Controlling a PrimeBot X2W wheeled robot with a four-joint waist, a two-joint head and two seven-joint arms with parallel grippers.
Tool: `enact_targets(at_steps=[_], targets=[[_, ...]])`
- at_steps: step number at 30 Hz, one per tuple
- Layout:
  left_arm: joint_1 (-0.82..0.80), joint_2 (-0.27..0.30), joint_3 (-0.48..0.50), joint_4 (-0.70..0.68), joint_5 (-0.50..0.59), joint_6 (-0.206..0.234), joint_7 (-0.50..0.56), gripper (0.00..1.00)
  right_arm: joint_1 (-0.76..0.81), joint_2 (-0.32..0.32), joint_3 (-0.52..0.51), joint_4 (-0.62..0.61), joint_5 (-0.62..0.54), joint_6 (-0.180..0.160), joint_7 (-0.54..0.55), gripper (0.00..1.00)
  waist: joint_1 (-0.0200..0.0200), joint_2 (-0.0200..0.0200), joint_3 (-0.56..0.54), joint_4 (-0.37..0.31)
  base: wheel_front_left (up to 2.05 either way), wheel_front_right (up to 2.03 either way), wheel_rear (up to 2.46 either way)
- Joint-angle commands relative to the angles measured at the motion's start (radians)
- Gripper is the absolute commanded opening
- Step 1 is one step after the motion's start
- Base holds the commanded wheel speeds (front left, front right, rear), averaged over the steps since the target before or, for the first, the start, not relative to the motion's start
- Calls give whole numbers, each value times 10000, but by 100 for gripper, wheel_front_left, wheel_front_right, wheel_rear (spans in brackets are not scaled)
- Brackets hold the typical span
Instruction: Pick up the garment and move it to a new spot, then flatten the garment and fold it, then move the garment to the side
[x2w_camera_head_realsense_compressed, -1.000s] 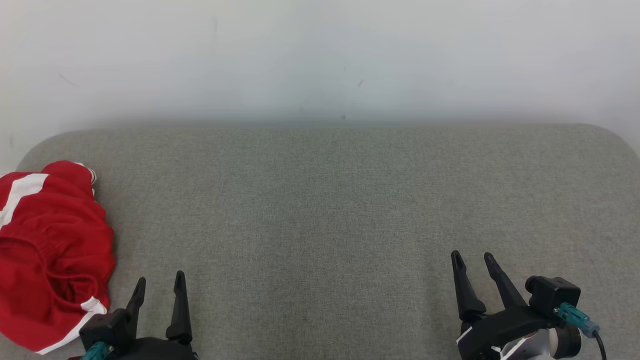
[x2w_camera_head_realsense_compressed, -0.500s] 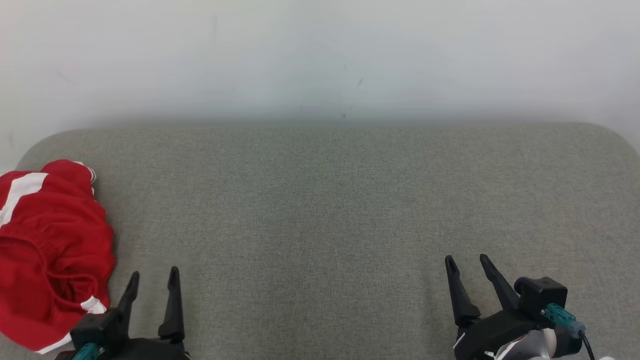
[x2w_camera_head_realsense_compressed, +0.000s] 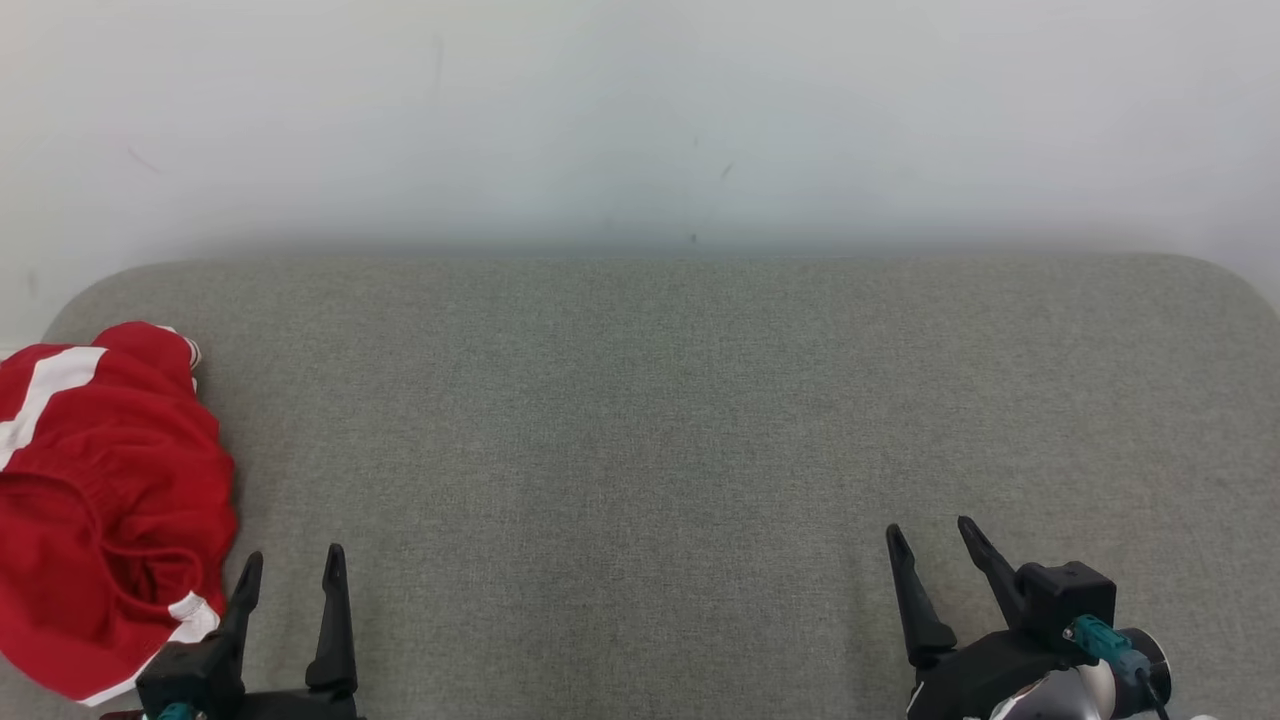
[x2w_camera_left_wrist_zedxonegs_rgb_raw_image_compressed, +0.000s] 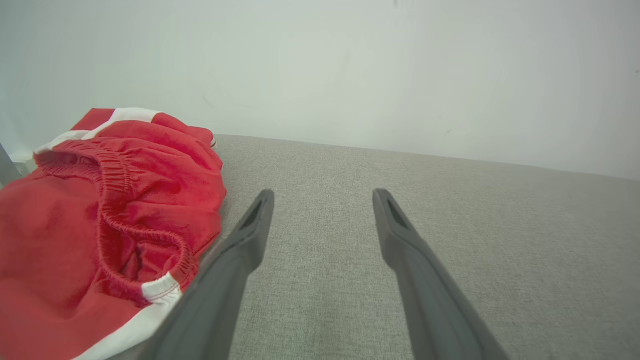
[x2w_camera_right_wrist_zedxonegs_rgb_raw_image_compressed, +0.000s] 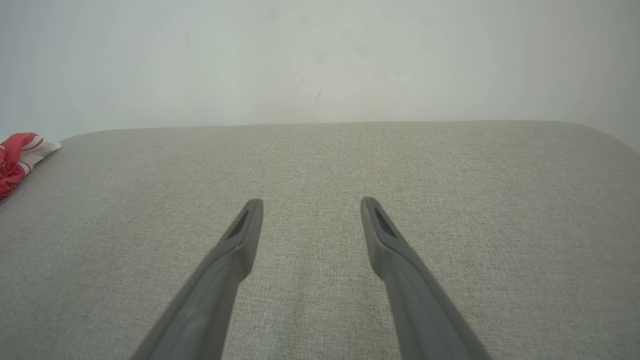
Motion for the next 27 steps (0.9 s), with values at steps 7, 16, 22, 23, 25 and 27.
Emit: enact_targets(at_steps=[7,16,22,23,25,27], targets=[[121,-18,7,116,447,-57,-223,100,84,-32,75,-139,-598,34,4,100,0,0,15,-50,0,0,0],[-46,-159,11,427,373,-20,-211,100,118,-31,86,-144,-877,36,34,100,0,0,30,-17,0,0,0],[-152,-176,71,420,99,-2,-5,100,110,-31,32,-174,-875,36,145,100,0,0,45,30,0,0,0],[-155,-166,73,399,79,-2,56,100,110,-31,30,-177,-877,35,172,100,0,0,44,36,0,0,0],[-149,-166,64,365,10,23,172,100,120,-31,13,-194,-888,35,193,100,0,0,38,52,0,0,0],[-136,-101,20,323,45,57,334,100,143,-31,0,-209,-908,35,215,100,0,0,29,74,0,0,0]])
